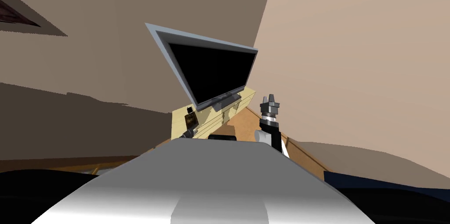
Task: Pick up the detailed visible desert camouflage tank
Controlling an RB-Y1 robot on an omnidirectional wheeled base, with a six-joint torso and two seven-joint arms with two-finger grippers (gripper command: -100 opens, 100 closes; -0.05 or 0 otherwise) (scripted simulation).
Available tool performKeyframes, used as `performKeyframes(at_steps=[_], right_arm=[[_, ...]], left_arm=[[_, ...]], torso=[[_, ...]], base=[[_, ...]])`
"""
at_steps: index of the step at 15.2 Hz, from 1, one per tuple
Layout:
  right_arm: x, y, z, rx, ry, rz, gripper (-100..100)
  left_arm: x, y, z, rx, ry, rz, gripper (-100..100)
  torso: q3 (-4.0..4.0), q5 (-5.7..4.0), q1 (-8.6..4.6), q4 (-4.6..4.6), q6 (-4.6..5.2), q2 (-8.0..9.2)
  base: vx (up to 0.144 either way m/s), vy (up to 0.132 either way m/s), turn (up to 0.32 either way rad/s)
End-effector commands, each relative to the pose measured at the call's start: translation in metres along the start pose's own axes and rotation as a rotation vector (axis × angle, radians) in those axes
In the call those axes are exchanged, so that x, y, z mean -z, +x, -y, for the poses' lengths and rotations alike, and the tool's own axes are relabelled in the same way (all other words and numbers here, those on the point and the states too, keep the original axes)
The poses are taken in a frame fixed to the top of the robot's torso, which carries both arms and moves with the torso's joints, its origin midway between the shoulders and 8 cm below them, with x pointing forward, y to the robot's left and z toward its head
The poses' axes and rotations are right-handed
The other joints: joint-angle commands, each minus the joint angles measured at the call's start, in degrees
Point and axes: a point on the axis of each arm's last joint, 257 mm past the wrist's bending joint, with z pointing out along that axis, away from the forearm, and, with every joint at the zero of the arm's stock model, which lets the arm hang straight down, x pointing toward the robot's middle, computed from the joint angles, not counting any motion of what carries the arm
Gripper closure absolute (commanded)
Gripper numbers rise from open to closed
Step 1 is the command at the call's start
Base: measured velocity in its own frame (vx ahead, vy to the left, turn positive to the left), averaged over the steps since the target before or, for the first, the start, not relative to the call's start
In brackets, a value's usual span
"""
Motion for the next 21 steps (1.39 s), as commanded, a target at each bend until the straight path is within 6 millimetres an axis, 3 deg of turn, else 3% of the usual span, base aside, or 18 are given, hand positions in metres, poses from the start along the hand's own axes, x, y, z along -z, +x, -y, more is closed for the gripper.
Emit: performKeyframes(at_steps=[1,2,3,4,6,11,12,13,14,15,16,17,19,20,21], right_arm=[[0.0,0.0,0.0,0.0,0.0,0.0,0],[0.0,0.0,0.0,0.0,0.0,0.0,0],[0.0,0.0,0.0,0.0,0.0,0.0,0],[0.0,0.0,0.0,0.0,0.0,0.0,0],[0.0,0.0,0.0,0.0,0.0,0.0,0],[0.0,0.0,0.0,0.0,0.0,0.0,0],[0.0,0.0,0.0,0.0,0.0,0.0,0],[0.0,0.0,0.0,0.0,0.0,0.0,0],[0.0,0.0,0.0,0.0,0.0,0.0,0],[0.0,0.0,0.0,0.0,0.0,0.0,0],[0.0,0.0,0.0,0.0,0.0,0.0,0],[0.0,0.0,0.0,0.0,0.0,0.0,0],[0.0,0.0,0.0,0.0,0.0,0.0,0],[0.0,0.0,0.0,0.0,0.0,0.0,0],[0.0,0.0,0.0,0.0,0.0,0.0,0]], left_arm=[[0.02,0.001,-0.03,0.021,-0.085,-0.033,-100],[0.031,-0.01,-0.045,0.019,-0.128,-0.02,-100],[0.031,-0.01,-0.045,0.019,-0.128,-0.019,-100],[0.053,-0.013,-0.07,0.036,-0.202,-0.036,-100],[0.057,-0.017,-0.074,0.032,-0.215,-0.032,-100],[0.136,-0.038,-0.138,0.067,-0.448,-0.053,-100],[0.145,-0.047,-0.143,0.066,-0.471,-0.042,-100],[0.173,-0.054,-0.159,0.075,-0.543,-0.042,-100],[0.177,-0.059,-0.159,0.076,-0.552,-0.037,-100],[0.201,-0.065,-0.17,0.085,-0.613,-0.04,-100],[0.208,-0.072,-0.172,0.085,-0.63,-0.029,-100],[0.23,-0.076,-0.18,0.089,-0.683,-0.035,-100],[0.24,-0.085,-0.182,0.094,-0.705,-0.017,-100],[0.261,-0.092,-0.186,0.106,-0.757,-0.016,-100],[0.27,-0.098,-0.19,0.103,-0.775,-0.002,-100]], torso=[[0.0,0.0,0.0,0.0,0.0,0.0],[-0.01,0.01,0.01,0.0,0.02,-0.01],[-0.01,0.0,0.03,0.0,0.01,-0.02],[-0.01,0.01,0.02,0.0,-0.02,-0.03],[-0.02,-0.01,-0.02,-0.01,-0.01,-0.03],[-0.05,-0.01,-0.03,-0.01,0.01,-0.09],[-0.06,-0.02,-0.04,-0.02,0.04,-0.11],[-0.07,-0.02,-0.04,-0.02,0.0,-0.12],[-0.08,-0.02,-0.04,-0.02,0.03,-0.15],[-0.09,-0.02,-0.05,-0.03,0.01,-0.17],[-0.11,-0.02,-0.07,-0.04,0.02,-0.19],[-0.11,-0.03,-0.09,-0.04,0.01,-0.2],[-0.14,-0.05,-0.09,-0.05,0.02,-0.26],[-0.11,-0.02,-0.12,-0.04,-0.04,-0.19],[-0.11,-0.04,-0.14,-0.03,0.03,-0.2]], base=[[0.001,0.015,-0.252],[0.001,0.018,-0.218],[0.002,0.017,-0.078],[0.006,0.008,-0.208],[0.006,0.008,-0.139],[0.015,0.002,-0.243],[0.026,0.003,-0.239],[0.031,0.002,-0.253],[0.033,0.002,-0.21],[0.042,-0.006,-0.254],[0.042,-0.007,-0.249],[0.048,-0.003,-0.288],[0.035,-0.007,-0.121],[0.034,-0.017,-0.192],[0.053,-0.009,-0.235]])
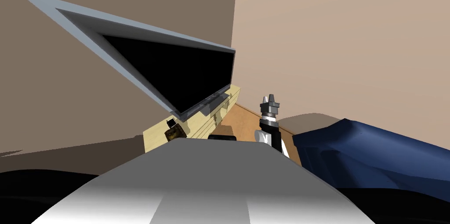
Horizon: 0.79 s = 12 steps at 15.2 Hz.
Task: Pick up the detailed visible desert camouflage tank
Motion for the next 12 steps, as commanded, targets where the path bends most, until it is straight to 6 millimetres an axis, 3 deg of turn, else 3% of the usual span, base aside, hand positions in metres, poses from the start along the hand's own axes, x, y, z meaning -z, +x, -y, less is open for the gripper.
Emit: performKeyframes(at_steps=[1,5,8,9,10,12], right_arm=[[0.0,0.0,0.0,0.0,0.0,0.0,0],[0.0,0.0,0.0,0.0,0.0,0.0,0],[0.0,0.0,0.0,0.0,0.0,0.0,0],[0.0,0.0,0.0,0.0,0.0,0.0,0],[0.0,0.0,0.0,0.0,0.0,0.0,0],[0.0,0.0,0.0,0.0,0.0,0.0,0]], left_arm=[[0.007,-0.007,-0.011,0.009,-0.031,0.011,-100],[0.026,-0.021,-0.033,0.023,-0.096,0.026,-100],[0.062,-0.043,-0.067,0.052,-0.205,0.052,-100],[0.064,-0.046,-0.07,0.052,-0.212,0.058,-100],[0.082,-0.056,-0.084,0.067,-0.262,0.074,-100],[0.082,-0.056,-0.084,0.067,-0.262,0.074,-100]], torso=[[0.0,0.0,0.0,0.0,0.0,0.0],[0.01,0.0,-0.03,0.01,0.0,0.02],[-0.05,0.0,0.02,-0.02,-0.01,-0.08],[-0.07,0.0,0.01,-0.02,0.03,-0.12],[-0.08,0.0,0.0,-0.03,0.0,-0.13],[-0.12,0.0,-0.06,-0.04,0.01,-0.2]], base=[[0.045,-0.002,-0.091],[0.033,-0.011,-0.132],[0.069,-0.004,-0.216],[0.074,-0.006,-0.216],[0.09,-0.015,-0.224],[0.081,-0.012,-0.156]])
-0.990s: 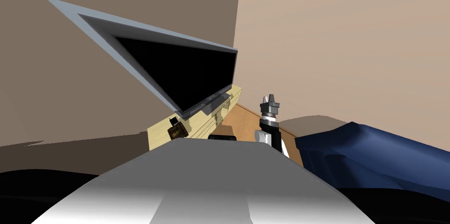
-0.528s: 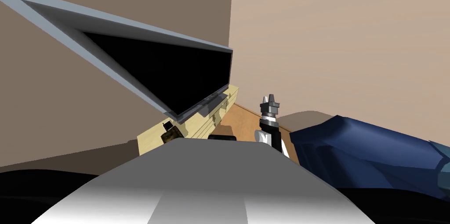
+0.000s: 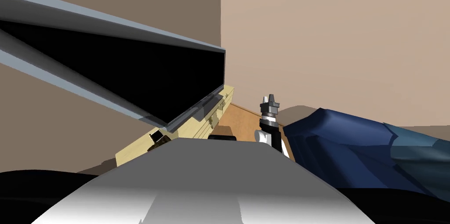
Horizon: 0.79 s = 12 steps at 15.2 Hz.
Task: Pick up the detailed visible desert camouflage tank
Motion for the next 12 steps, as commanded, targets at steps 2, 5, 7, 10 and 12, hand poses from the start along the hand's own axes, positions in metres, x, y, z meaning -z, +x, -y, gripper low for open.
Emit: performKeyframes(at_steps=[2,5,7,10,12], right_arm=[[0.0,0.0,0.0,0.0,0.0,0.0,0],[0.0,0.0,0.0,0.0,0.0,0.0,0],[0.0,0.0,0.0,0.0,0.0,0.0,0],[0.0,0.0,0.0,0.0,0.0,0.0,0],[0.0,0.0,0.0,0.0,0.0,0.0,0]], left_arm=[[0.016,-0.015,-0.02,0.019,-0.056,0.018,-100],[0.027,-0.023,-0.034,0.034,-0.095,0.03,-100],[0.044,-0.034,-0.055,0.063,-0.158,0.046,-100],[0.051,-0.035,-0.069,0.09,-0.199,0.046,-100],[0.05,-0.028,-0.078,0.113,-0.221,0.033,-100]], torso=[[0.0,-0.01,0.0,0.0,0.05,0.0],[0.05,-0.01,-0.03,0.02,0.03,0.09],[0.01,-0.01,-0.04,0.01,0.05,0.0],[-0.12,-0.01,-0.04,-0.04,0.06,-0.22],[-0.17,0.0,-0.05,-0.06,0.07,-0.31]], base=[[0.074,-0.007,-0.175],[0.056,-0.011,-0.142],[0.11,-0.018,-0.262],[0.137,-0.008,-0.243],[0.159,-0.012,-0.261]])
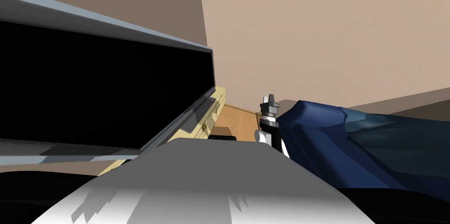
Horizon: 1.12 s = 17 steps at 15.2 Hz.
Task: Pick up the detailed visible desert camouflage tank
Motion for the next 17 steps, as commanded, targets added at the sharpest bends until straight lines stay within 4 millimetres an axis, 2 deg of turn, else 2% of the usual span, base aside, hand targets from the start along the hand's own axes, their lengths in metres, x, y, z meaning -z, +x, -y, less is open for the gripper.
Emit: performKeyframes(at_steps=[1,2,3,4,6,8,10,11,15,16,17], right_arm=[[0.0,0.0,0.0,0.0,0.0,0.0,0],[0.0,0.0,0.0,0.0,0.0,0.0,0],[0.0,0.0,0.0,0.0,0.0,0.0,0],[0.0,0.0,0.0,0.0,0.0,0.0,0],[0.0,0.0,0.0,0.0,0.0,0.0,0],[0.0,0.0,0.0,0.0,0.0,0.0,0],[0.0,0.0,0.0,0.0,0.0,0.0,0],[0.0,0.0,0.0,0.0,0.0,0.0,0],[0.0,0.0,0.0,0.0,0.0,0.0,0],[0.0,0.0,0.0,0.0,0.0,0.0,0],[0.0,0.0,0.0,0.0,0.0,0.0,0]], left_arm=[[-0.001,0.002,-0.006,0.016,-0.016,-0.007,-100],[-0.008,0.012,-0.01,0.031,-0.027,-0.028,-100],[-0.003,0.005,-0.006,0.017,-0.017,-0.013,-100],[-0.015,0.015,-0.006,0.019,-0.011,-0.015,-100],[-0.018,0.017,-0.006,0.019,-0.009,-0.015,-100],[-0.029,0.025,-0.006,0.018,-0.002,-0.014,-100],[-0.027,0.024,-0.007,0.02,-0.003,-0.014,-100],[-0.028,0.025,-0.007,0.018,-0.002,-0.014,100],[-0.028,0.025,-0.006,0.019,-0.001,-0.014,100],[-0.018,0.017,-0.006,0.019,-0.009,-0.015,100],[-0.018,0.017,-0.006,0.019,-0.009,-0.015,100]], torso=[[0.0,0.0,0.0,0.0,0.0,0.0],[0.02,0.0,0.01,0.0,-0.04,0.05],[0.05,0.0,-0.01,0.02,-0.03,0.1],[0.12,-0.01,-0.01,0.04,-0.07,0.23],[0.29,0.03,0.13,0.11,-0.11,0.53],[0.4,0.02,0.07,0.15,-0.09,0.7],[0.43,0.02,0.03,0.16,-0.1,0.75],[0.43,0.0,0.01,0.16,-0.1,0.74],[0.43,-0.01,0.01,0.16,-0.11,0.76],[0.44,-0.01,0.01,0.16,-0.11,0.77],[0.43,-0.06,0.0,0.15,-0.1,0.76]], base=[[0.134,0.001,-0.123],[0.12,-0.005,-0.138],[0.076,-0.003,-0.069],[0.028,0.026,0.006],[0.002,0.039,-0.006],[-0.011,0.009,-0.035],[-0.003,0.003,-0.011],[0.0,0.0,0.0],[0.0,0.0,0.0],[0.005,-0.004,0.029],[0.009,-0.01,0.03]])
